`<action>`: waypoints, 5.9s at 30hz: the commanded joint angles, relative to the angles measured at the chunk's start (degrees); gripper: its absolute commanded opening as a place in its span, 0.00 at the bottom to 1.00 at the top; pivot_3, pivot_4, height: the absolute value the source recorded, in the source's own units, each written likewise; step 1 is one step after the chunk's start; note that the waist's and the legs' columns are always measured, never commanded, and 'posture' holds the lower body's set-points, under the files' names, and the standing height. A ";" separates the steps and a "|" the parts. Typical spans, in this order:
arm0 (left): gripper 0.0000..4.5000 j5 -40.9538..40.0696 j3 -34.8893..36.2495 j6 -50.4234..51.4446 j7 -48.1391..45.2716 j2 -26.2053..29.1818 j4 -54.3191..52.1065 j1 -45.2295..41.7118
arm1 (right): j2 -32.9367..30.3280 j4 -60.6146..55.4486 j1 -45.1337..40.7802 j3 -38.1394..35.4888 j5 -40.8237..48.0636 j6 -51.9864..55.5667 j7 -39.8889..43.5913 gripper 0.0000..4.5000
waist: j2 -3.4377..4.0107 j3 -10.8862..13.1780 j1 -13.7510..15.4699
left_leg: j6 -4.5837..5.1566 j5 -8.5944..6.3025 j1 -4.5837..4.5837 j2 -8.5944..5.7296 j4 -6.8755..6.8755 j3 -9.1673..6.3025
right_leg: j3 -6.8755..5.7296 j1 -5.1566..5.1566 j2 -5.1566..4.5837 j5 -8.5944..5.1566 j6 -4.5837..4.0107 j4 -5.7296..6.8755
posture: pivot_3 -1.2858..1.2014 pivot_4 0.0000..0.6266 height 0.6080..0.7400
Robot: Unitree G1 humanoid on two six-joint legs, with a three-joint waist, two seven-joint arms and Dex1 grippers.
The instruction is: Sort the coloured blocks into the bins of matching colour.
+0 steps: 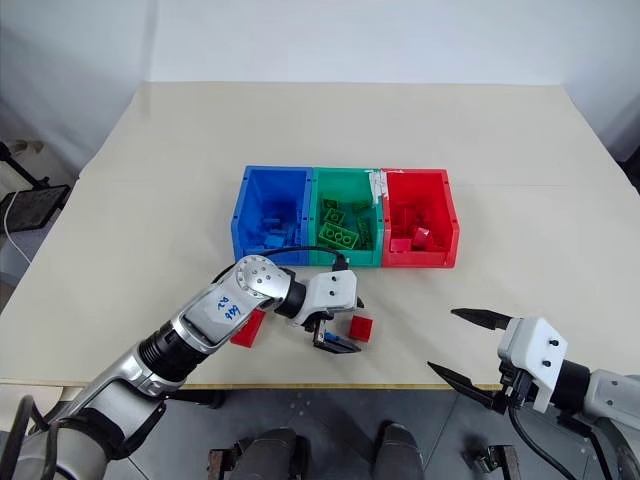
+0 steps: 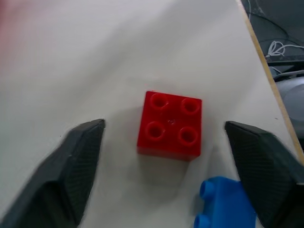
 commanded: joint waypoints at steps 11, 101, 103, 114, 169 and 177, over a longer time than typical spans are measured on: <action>0.33 -2.22 7.68 -7.21 1.55 -3.77 -0.15 1.12 | 1.44 -1.66 -0.25 -1.75 0.56 -0.02 -2.65 1.00 | 0.00 0.00 0.77 | 0.03 0.00 -0.01 0.00 0.04 0.05 | 0.04 -0.01 0.00 0.00 0.00 -0.01 | 0.52 0.24 1.00; 0.30 0.28 8.97 -4.53 -1.62 9.75 -12.30 11.66 | -2.89 0.08 -2.72 1.90 0.83 0.21 3.95 1.00 | -0.08 -0.05 0.00 | 0.10 -0.24 0.14 0.09 0.11 0.32 | 0.00 -0.01 -0.01 0.04 0.06 0.00 | 0.52 0.24 1.00; 0.20 -0.72 10.06 -4.45 -1.75 9.35 -12.65 11.69 | -2.54 -0.04 -3.21 2.49 0.94 -0.07 3.89 1.00 | -0.08 -0.05 0.10 | 0.10 -0.24 0.14 0.09 0.12 0.33 | 0.01 -0.01 -0.01 0.04 0.06 0.00 | 0.52 0.24 1.00; 0.20 -5.22 32.60 -5.65 15.72 2.85 -10.72 14.16 | 4.24 -0.69 -11.79 5.00 4.64 2.78 -4.98 1.00 | -0.07 -0.06 -0.11 | 0.09 -0.24 0.17 0.12 0.16 0.27 | 0.00 -0.02 -0.01 0.04 0.06 0.09 | 0.52 0.24 1.00; 0.98 -25.81 51.74 8.59 18.90 20.15 -37.98 50.28 | 2.44 21.94 -35.13 23.52 -2.96 -8.17 13.74 1.00 | -0.10 -0.06 -1.04 | -0.04 -0.34 0.20 0.27 0.00 0.24 | -0.18 -0.06 0.00 0.02 0.03 0.09 | 0.52 0.24 1.00; 0.98 -25.87 44.17 28.92 34.01 14.53 -45.28 46.30 | 0.31 16.63 -29.69 22.20 -1.17 -5.14 13.66 1.00 | -0.06 -0.08 -1.04 | -0.04 -0.34 0.25 0.26 0.00 0.24 | -0.15 -0.07 0.02 0.03 0.02 0.17 | 0.52 0.24 1.00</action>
